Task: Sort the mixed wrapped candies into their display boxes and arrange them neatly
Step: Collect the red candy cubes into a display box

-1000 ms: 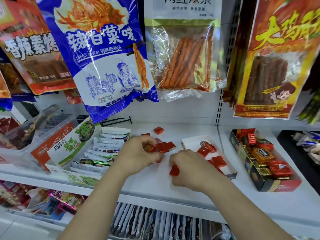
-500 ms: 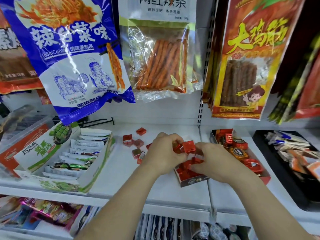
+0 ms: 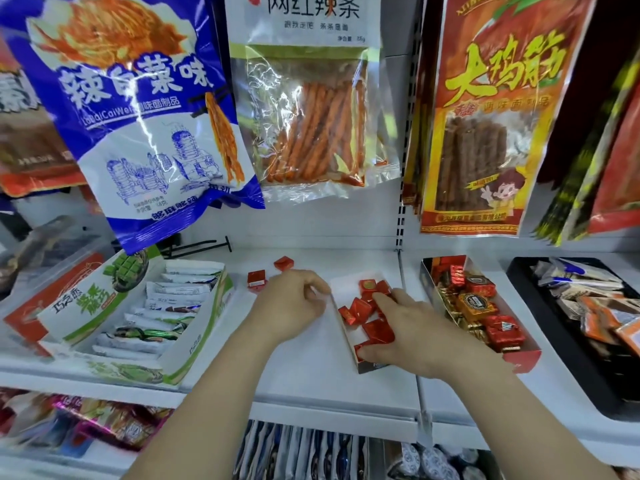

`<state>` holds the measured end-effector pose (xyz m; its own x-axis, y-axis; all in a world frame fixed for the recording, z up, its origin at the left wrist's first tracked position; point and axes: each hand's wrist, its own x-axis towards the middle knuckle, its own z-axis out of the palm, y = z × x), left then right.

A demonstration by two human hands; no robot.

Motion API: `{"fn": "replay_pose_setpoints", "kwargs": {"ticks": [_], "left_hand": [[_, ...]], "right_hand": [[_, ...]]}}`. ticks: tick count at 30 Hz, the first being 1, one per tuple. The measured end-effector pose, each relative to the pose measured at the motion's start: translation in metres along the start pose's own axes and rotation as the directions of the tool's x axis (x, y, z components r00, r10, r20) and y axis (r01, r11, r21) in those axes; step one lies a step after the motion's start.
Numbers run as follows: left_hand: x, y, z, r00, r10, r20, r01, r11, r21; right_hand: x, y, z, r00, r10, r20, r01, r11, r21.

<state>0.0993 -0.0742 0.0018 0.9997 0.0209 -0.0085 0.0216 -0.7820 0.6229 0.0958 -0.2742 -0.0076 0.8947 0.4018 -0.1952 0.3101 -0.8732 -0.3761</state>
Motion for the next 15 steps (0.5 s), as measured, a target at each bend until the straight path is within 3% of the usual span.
{"fn": "replay_pose_setpoints", "kwargs": {"ticks": [3,7,11,13,15], "left_hand": [[-0.013,0.002,0.005,0.976,-0.036,0.213,0.045,0.998,-0.034],[-0.018,0.008,0.020,0.973,0.033,0.229,-0.043,0.998,0.036],[-0.017,-0.001,0.014,0.947,0.005,0.321,0.018,0.997,-0.070],[-0.015,-0.007,0.008,0.952,0.006,0.308,0.029,0.993,-0.110],[-0.009,-0.019,-0.001,0.987,-0.008,0.163,0.025,0.994,-0.106]], "right_hand": [[-0.002,-0.005,-0.001,0.999,0.032,0.037,-0.030,0.998,-0.060],[-0.008,-0.015,-0.008,0.994,0.076,0.085,-0.064,0.989,-0.132],[-0.013,-0.021,-0.018,0.988,0.096,0.119,-0.078,0.986,-0.148],[-0.013,-0.022,-0.023,0.988,0.117,0.103,-0.102,0.984,-0.144],[-0.009,-0.026,-0.024,0.994,0.113,0.012,-0.110,0.982,-0.151]]}}
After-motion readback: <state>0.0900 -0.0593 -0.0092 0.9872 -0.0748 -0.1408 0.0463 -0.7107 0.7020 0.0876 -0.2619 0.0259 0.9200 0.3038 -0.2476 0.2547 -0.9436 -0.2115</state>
